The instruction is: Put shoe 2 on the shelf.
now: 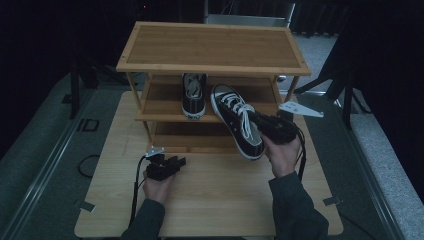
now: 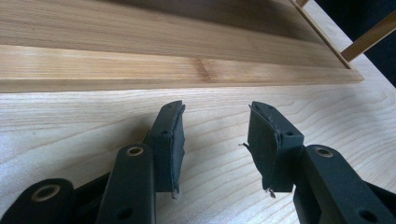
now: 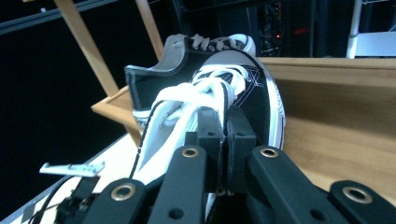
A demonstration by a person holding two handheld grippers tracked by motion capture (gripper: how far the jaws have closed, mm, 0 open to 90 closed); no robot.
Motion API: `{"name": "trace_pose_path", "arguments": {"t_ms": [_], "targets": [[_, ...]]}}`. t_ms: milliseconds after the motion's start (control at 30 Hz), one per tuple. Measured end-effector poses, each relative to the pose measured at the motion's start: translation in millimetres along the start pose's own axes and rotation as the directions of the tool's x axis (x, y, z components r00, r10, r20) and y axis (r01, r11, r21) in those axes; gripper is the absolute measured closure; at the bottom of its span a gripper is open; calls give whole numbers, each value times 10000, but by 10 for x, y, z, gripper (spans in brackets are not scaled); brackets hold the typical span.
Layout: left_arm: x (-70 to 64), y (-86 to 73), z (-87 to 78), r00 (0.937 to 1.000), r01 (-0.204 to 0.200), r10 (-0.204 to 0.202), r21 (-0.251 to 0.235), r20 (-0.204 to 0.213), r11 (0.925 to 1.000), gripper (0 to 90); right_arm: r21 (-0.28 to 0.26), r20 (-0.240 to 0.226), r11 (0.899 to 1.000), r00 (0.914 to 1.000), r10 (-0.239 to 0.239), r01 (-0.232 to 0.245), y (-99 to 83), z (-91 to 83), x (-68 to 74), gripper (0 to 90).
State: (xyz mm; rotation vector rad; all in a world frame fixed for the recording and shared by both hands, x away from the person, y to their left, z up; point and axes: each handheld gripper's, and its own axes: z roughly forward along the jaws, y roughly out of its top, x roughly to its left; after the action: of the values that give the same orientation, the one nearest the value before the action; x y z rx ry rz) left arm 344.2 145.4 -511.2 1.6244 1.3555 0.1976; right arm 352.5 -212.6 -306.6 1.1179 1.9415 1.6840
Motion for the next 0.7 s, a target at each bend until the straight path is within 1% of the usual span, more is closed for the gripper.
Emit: {"name": "trace_pose_path", "arguments": {"t_ms": [100, 233, 333, 467, 533, 700], "targets": [[1, 0, 0, 10000, 6, -6, -3, 5, 10000, 563, 23, 125, 9999, 9999, 114, -114, 43, 83, -44, 874], [1, 0, 0, 10000, 13, -13, -6, 12, 10000, 563, 120, 285, 9992, 9989, 377, -381, 60, 184, -102, 874], [2, 0, 1, 10000, 13, -13, -11, 18, 10000, 563, 77, 293, 9983, 9979, 576, -579, 63, 239, -129, 874], [5, 1, 0, 10000, 30, -30, -18, 43, 10000, 563, 20, 356, 9978, 9972, 660, -661, 84, 317, -139, 874], [7, 1, -1, 10000, 26, -26, -19, 42, 10000, 563, -60, 412, 9968, 9960, 794, -792, 99, 361, -151, 874], [10, 3, -1, 10000, 31, -31, -12, 73, 10000, 563, -286, 691, 9936, 9914, 1114, -1096, 136, 448, -194, 874]]}}
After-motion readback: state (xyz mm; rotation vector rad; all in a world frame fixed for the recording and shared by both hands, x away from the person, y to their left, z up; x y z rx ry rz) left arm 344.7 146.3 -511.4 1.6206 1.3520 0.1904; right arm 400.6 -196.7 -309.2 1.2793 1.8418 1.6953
